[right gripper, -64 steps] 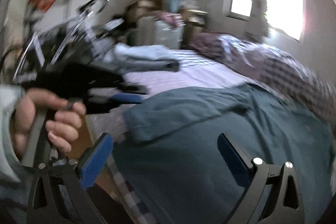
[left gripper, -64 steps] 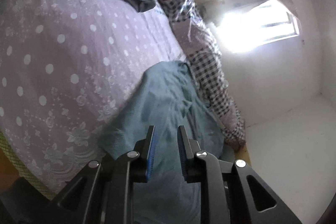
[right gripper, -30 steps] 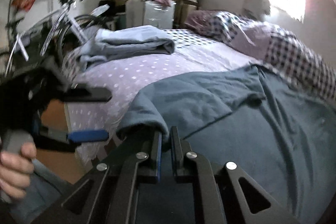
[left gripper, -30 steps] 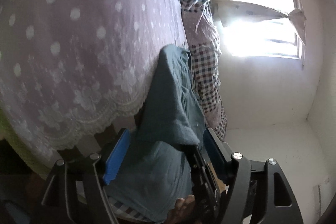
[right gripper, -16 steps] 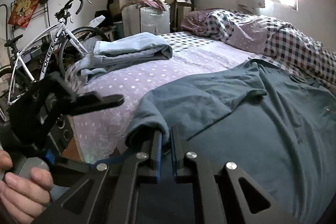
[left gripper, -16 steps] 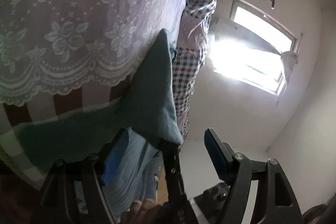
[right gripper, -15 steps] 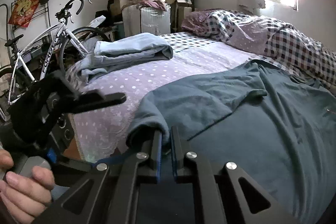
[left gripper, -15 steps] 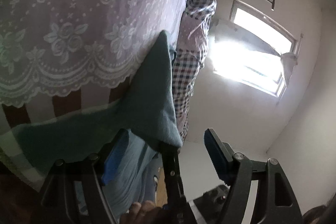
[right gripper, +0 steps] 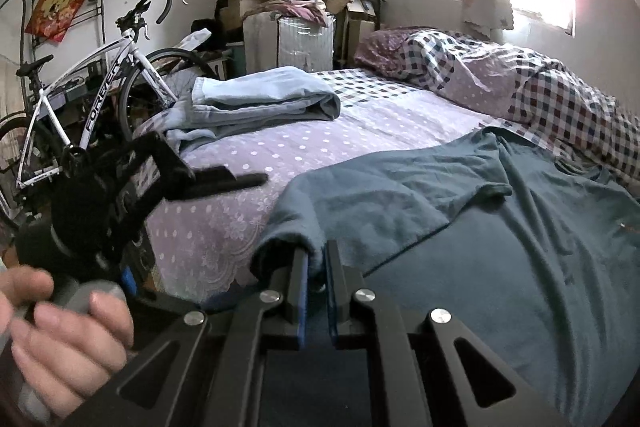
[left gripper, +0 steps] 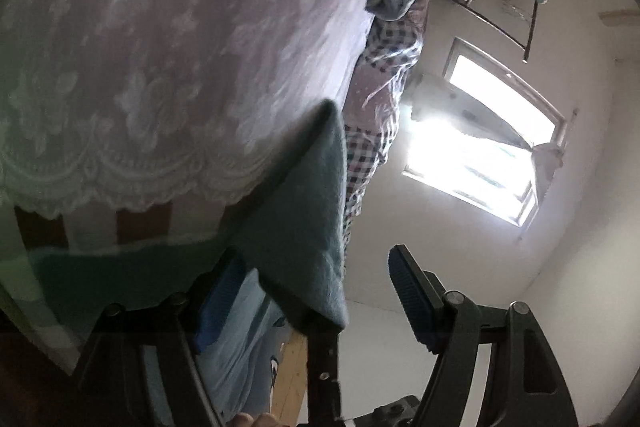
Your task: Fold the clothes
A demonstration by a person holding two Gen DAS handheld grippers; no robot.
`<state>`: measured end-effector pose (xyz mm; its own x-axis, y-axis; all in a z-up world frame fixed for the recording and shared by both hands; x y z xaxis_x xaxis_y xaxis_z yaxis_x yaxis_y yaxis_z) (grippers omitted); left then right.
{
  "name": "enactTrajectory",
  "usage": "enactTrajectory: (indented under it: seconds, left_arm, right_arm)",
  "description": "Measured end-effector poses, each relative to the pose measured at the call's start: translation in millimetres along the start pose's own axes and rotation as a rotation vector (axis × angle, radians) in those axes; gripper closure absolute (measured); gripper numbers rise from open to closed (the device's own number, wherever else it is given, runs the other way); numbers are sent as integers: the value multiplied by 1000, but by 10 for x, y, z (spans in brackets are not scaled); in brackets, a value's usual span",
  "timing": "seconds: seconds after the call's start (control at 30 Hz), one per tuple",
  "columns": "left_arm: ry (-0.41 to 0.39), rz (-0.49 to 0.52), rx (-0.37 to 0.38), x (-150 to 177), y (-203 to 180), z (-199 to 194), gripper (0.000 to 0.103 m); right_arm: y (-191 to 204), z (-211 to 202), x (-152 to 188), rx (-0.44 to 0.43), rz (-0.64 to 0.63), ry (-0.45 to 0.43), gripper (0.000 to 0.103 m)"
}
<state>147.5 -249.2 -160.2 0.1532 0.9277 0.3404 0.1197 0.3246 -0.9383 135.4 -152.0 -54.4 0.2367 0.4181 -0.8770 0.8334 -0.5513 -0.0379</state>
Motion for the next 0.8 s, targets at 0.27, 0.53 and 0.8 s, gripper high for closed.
enactTrajectory:
  seconds: [0.27,0.53,0.8]
  left_arm:
    - [-56,82,-32,-111,-71,-54,59]
    - [-126,198,-70,-198,-148,-216,66]
    - [-171,281,-135,-286,-95,-367,79]
  right_arm:
    - [11,-29,40,5,-22,11,97]
    - [94,93,245,-10,-46,85,97]
    - [228,285,506,-35,-111,184,94]
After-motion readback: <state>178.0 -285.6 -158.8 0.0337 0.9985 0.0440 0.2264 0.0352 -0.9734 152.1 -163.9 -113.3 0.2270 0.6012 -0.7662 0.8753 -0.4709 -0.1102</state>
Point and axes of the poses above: each gripper's, at about its wrist camera, not at the fingertips, and z roughly the way its jaws point, y to its left, x to its underside, the point moved 9 cm from there along z, roughly the way its jaws point, and after that the axes turned 8 degrees about -y, right-handed, at the moved point
